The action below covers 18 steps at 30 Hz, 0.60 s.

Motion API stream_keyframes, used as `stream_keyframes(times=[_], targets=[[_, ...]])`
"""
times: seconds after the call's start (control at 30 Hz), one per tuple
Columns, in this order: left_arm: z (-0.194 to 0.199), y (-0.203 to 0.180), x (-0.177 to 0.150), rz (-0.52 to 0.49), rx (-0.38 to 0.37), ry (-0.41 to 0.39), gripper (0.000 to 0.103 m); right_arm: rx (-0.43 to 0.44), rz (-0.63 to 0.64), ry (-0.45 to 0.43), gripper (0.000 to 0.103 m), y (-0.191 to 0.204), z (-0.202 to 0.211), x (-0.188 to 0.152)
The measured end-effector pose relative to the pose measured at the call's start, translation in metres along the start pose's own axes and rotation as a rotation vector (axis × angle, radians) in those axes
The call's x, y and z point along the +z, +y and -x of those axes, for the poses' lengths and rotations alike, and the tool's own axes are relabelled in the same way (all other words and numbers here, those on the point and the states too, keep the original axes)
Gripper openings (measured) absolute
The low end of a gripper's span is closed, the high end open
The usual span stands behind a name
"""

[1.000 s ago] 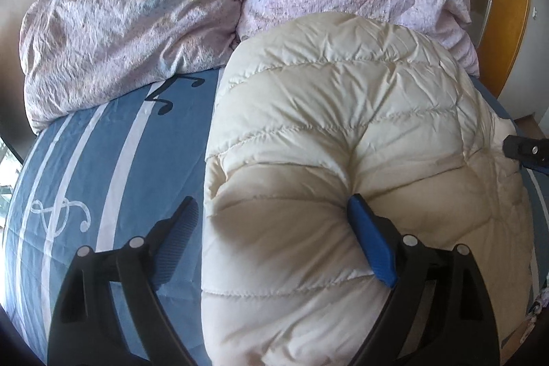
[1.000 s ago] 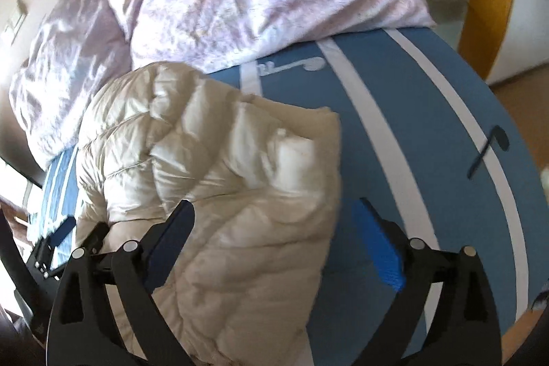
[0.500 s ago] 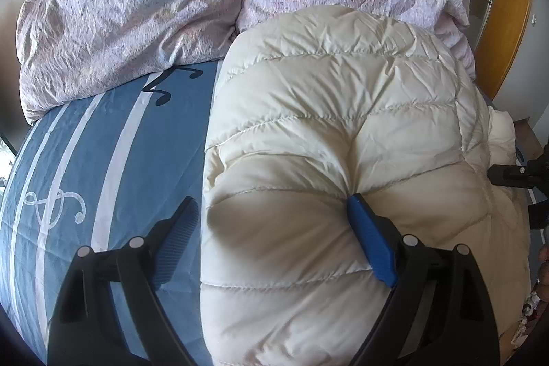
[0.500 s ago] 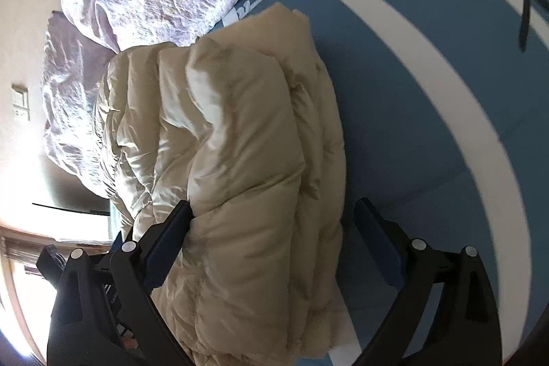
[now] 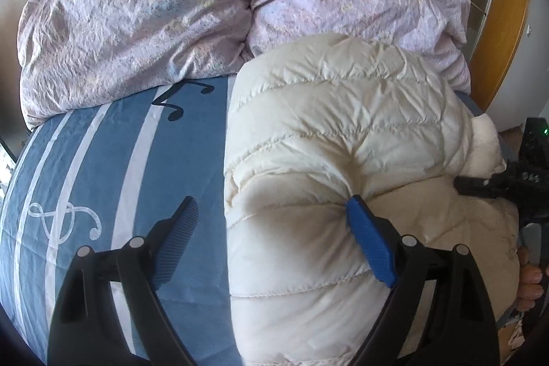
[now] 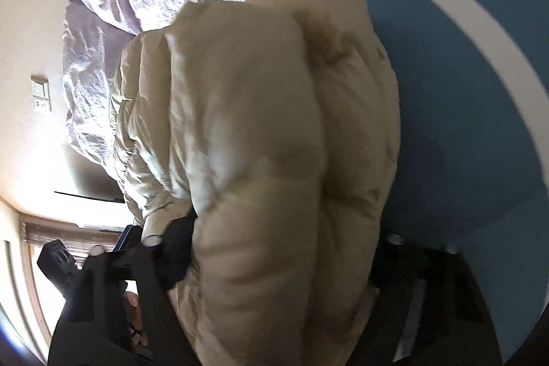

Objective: Fold large clothes

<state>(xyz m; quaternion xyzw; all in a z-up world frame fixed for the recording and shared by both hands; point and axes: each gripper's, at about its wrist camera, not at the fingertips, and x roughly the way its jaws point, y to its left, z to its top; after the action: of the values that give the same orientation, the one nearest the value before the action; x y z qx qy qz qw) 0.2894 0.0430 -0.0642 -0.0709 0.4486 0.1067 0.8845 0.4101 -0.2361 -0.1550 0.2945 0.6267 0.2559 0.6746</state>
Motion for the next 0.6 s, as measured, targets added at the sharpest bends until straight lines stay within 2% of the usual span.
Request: stream_keyframes(times=[0.1,0.2,0.37,0.6], targets=[[0.0,0.013,0.005,0.039,-0.019,0.003,0.086,-0.003,0.024,-0.021,0.04,0.01,-0.003,0.004],[0.0,0.026,0.009,0.081,-0.045,0.014,0.083,-0.028,0.044,-0.046,0.032,0.019,-0.004,0.008],[-0.004,0.045,0.012,0.147,-0.102,0.04,0.083,-0.052,0.036,-0.078,0.029,0.02,-0.007,0.008],[-0.026,0.064,0.012,0.236,-0.243,0.141,0.082,-0.072,0.038,-0.068,0.029,0.023,-0.013,0.01]])
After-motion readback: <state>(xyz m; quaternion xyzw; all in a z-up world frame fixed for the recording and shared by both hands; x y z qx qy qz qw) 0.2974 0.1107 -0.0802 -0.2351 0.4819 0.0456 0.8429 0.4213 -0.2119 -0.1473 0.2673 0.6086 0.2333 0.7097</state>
